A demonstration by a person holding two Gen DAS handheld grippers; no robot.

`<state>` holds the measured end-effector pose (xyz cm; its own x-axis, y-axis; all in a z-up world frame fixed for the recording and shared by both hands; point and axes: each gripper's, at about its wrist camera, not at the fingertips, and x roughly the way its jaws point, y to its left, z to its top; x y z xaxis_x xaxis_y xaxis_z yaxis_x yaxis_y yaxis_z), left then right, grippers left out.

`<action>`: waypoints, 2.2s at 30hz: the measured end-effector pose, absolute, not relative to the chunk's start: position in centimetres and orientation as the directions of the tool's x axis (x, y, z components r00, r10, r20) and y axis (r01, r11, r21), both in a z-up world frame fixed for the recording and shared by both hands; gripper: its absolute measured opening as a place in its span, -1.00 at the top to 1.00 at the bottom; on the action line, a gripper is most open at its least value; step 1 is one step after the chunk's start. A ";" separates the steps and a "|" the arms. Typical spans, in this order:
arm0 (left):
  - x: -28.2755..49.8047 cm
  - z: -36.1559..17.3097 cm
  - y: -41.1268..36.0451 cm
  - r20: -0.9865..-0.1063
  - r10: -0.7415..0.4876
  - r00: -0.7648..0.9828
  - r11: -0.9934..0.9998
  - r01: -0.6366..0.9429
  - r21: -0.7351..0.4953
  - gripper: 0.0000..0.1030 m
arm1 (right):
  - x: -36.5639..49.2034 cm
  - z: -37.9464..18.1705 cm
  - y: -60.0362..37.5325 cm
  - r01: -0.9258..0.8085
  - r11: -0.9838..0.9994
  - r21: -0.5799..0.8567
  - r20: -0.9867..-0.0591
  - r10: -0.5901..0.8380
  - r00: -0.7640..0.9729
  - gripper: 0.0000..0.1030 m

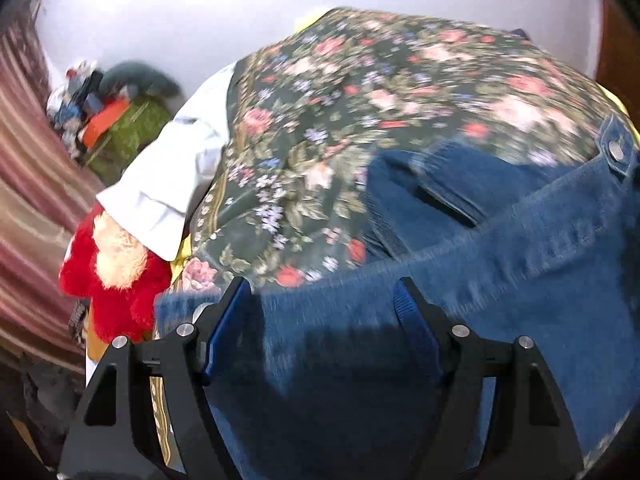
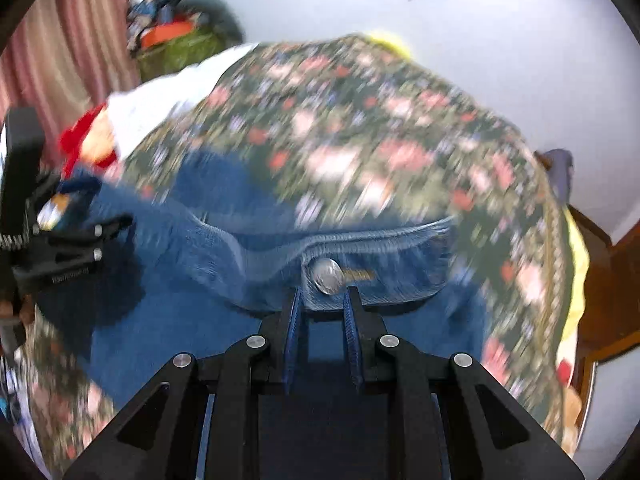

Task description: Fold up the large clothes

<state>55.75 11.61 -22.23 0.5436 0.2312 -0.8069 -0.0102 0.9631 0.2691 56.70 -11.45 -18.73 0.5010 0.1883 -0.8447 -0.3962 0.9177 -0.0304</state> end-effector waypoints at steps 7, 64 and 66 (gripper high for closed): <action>56.3 -19.3 16.2 -0.801 0.224 0.555 0.972 -0.182 0.146 -0.46 | 59.7 -15.0 -13.7 -0.317 0.948 0.039 -0.812 0.215 0.543 0.67; 52.3 -25.8 22.4 -0.875 0.236 0.423 0.971 -0.130 0.199 -1.00 | 57.4 -21.5 -14.1 -0.381 0.921 -0.087 -0.914 0.078 0.397 0.67; 52.6 -26.0 23.3 -0.885 0.204 0.419 0.976 -0.152 0.153 -1.00 | 58.2 -22.9 -14.5 -0.375 0.921 -0.102 -0.920 0.057 0.389 0.67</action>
